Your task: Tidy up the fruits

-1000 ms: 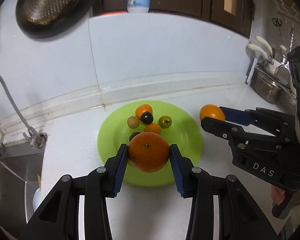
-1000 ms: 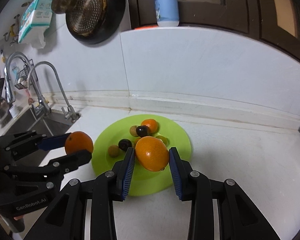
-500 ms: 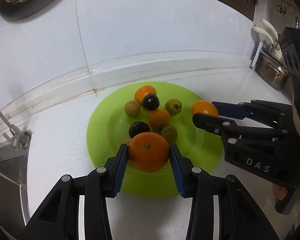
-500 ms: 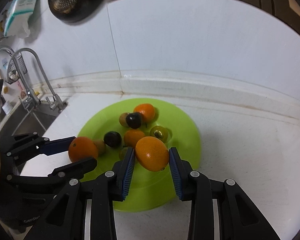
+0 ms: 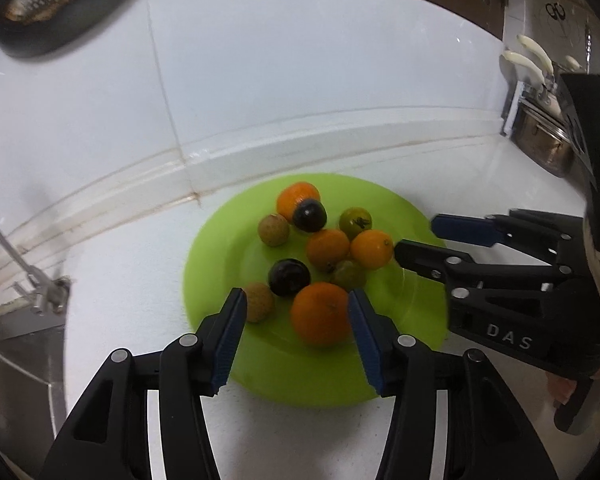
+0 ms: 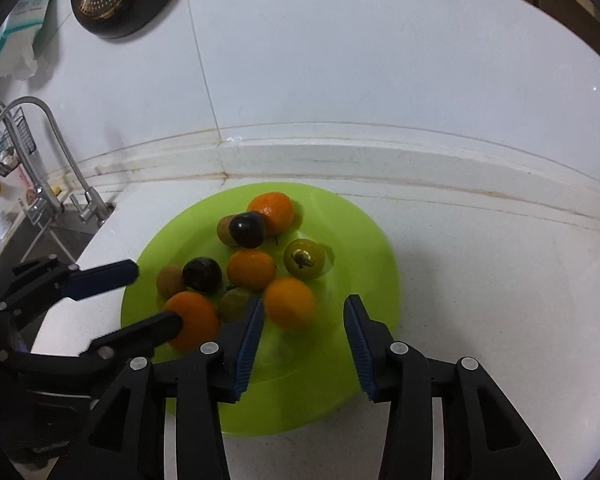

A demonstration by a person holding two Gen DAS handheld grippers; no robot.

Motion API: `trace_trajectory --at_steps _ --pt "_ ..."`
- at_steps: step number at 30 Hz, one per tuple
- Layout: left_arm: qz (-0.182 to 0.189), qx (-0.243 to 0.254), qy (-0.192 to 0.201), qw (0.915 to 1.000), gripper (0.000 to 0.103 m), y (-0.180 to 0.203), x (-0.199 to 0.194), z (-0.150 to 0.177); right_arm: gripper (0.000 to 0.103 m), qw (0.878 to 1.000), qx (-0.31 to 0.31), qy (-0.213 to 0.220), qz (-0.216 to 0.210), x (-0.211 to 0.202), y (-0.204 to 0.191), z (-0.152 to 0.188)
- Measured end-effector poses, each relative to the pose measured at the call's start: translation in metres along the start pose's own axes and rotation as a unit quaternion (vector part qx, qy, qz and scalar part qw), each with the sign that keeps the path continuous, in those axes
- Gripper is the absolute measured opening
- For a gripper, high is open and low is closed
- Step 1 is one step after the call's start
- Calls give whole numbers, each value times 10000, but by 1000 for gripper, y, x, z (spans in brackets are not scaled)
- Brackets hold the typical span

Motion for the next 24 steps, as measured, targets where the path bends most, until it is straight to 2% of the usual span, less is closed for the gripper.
trace_trajectory --at_steps 3,12,14,19,24 --pt "-122 -93 104 9998 58 -1 -15 -1 43 9999 24 99 28 -13 0 0" --pt "-348 -439 535 9970 60 4 -78 4 43 9987 -51 507 53 -77 -5 6" --pt "-350 -486 661 9960 60 9 -97 6 46 9979 -76 635 81 -96 -7 8" --pt "-521 -520 932 9929 65 20 -138 18 46 9953 -105 962 93 -140 -10 14" --pt "-621 -514 1076 9909 70 35 -172 33 48 9943 -53 1062 70 -176 -12 32"
Point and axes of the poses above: each gripper's, at about its wrist camera, not at the fingertips, and x roughly the way its jaws point, y to its right, z to its underside, the point moved 10 cm from there along x, roughly the way its jaws point, and after that the axes turned 1 degree about z, right-handed, at the moved point
